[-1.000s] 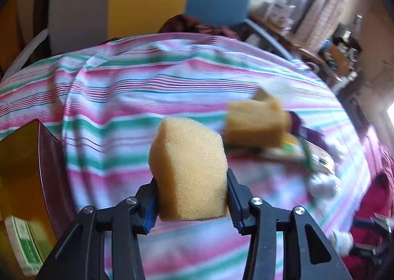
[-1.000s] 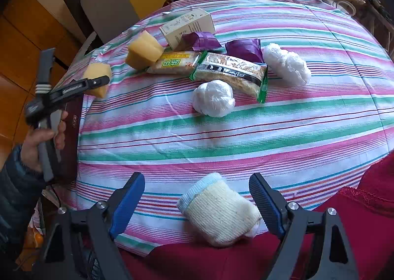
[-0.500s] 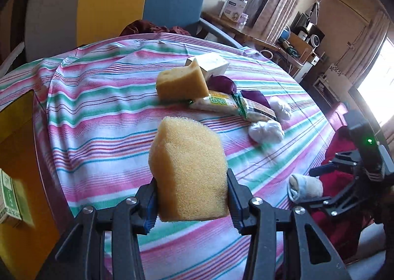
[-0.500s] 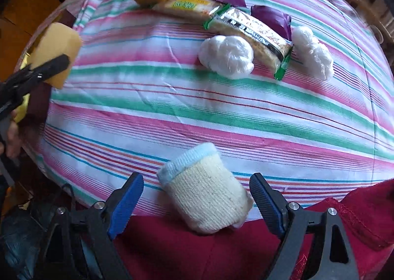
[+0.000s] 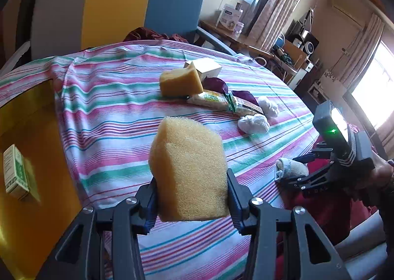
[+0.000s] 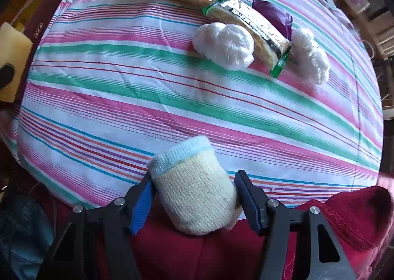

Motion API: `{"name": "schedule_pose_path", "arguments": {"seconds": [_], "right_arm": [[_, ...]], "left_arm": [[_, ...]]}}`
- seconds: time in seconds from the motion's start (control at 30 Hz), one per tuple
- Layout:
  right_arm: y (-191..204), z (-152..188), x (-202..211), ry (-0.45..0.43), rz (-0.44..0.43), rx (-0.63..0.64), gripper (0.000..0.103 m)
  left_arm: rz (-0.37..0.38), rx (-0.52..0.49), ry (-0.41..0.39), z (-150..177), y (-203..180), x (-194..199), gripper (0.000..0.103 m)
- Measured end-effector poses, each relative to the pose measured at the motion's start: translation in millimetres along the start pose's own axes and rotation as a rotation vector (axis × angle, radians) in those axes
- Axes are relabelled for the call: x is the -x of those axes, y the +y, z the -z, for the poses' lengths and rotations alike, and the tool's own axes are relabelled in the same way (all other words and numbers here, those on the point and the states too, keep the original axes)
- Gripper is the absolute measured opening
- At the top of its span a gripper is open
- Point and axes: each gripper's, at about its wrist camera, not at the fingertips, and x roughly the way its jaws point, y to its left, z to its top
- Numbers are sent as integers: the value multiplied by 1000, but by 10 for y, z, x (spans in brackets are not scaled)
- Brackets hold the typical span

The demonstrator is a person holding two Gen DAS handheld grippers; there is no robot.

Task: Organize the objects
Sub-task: 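Carry the sponge into the gold tray and open the left gripper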

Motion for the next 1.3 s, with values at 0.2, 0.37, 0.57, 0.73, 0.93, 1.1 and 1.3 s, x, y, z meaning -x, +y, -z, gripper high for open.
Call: {"name": "schedule_pose_path", "arguments": {"seconds": [0.2, 0.37, 0.57, 0.73, 0.93, 1.1, 1.3], "right_arm": [[-46, 41, 69, -43, 67, -11, 62], [-104, 69, 108, -60, 83, -23, 62], [-166, 96, 148, -74, 106, -33, 62], [-232, 115, 176, -82, 106, -28, 62], [-300, 134, 199, -75, 115, -28, 62], [-377, 152, 227, -74, 117, -36, 62], [-470, 163, 253, -62, 108, -37, 62]], "left_arm": [[-58, 97, -60, 118, 394, 395, 47], [-169, 203, -105, 282, 942, 804, 47], [-350, 322, -123, 443, 1729, 1181, 47], [-485, 392, -98, 528, 2310, 1267, 47], [-569, 403, -74, 484, 2727, 1237, 48], [-579, 399, -69, 386, 2916, 1186, 50], [-616, 352, -40, 282, 2940, 1069, 53]]}}
